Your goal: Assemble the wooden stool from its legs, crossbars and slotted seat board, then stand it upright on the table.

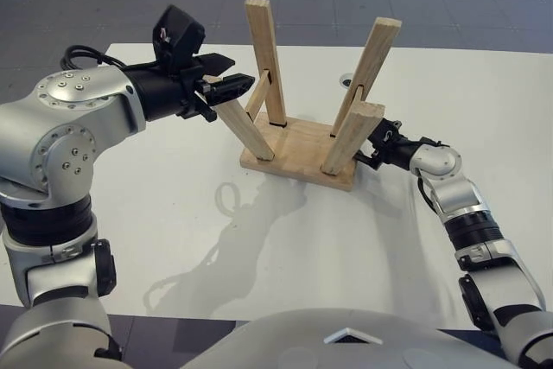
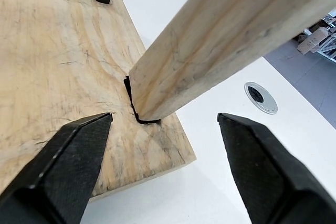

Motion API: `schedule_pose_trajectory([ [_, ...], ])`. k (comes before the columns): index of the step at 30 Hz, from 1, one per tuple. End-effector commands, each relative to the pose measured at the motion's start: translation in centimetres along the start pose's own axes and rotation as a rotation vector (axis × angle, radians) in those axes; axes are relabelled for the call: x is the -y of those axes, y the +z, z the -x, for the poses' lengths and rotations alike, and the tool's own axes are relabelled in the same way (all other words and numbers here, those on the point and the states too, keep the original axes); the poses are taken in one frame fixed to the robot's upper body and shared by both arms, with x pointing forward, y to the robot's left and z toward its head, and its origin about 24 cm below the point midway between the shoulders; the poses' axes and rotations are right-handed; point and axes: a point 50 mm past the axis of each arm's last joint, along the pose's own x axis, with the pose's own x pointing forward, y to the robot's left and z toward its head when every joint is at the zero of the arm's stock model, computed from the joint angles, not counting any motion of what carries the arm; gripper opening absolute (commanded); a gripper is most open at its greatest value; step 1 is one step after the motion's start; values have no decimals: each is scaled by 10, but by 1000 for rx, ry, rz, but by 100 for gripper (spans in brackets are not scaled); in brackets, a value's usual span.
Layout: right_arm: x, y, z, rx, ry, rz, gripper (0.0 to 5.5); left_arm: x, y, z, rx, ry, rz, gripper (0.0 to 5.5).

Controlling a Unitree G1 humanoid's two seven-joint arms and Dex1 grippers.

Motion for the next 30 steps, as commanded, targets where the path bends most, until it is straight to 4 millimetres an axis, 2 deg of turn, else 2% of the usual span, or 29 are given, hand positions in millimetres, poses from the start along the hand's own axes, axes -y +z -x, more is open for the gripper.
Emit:
schedule_pose_trajectory([
  [1, -12, -26, 4, -123, 57, -10, 371, -9, -22, 1, -94, 53, 45, 233],
  [9, -13, -33, 7, -150, 61, -15, 371, -9, -9, -4, -20, 37, 42, 233],
  [11, -12, -33, 6, -149, 61, -15, 371, -3, 18, -4, 159, -54, 78, 233],
  [13, -12, -32, 7, -148, 60, -14, 371, 2, 51, 5, 363, -180, 137, 233],
  [15, -12, -33, 8, -148, 57, -14, 371, -1, 94, 19, 575, -293, 202, 233],
  [16, -12, -33, 9, -148, 55, -15, 371, -4, 113, 24, 647, -330, 231, 233],
  [18, -13, -34, 9, -151, 54, -12, 371, -12, 135, 25, 694, -325, 249, 233],
  [21, -14, -33, 6, -147, 58, -7, 371, -37, 148, 1, 666, -138, 229, 233],
  [24, -17, -32, 5, -146, 68, 0, 371, -38, 152, -52, 582, -113, 216, 233],
  [27, -19, -31, 2, -145, 77, 15, 371, -30, 139, -99, 475, -166, 230, 233],
  [30, -22, -30, 0, -143, 88, 22, 371, -29, 120, -129, 378, -159, 231, 233],
])
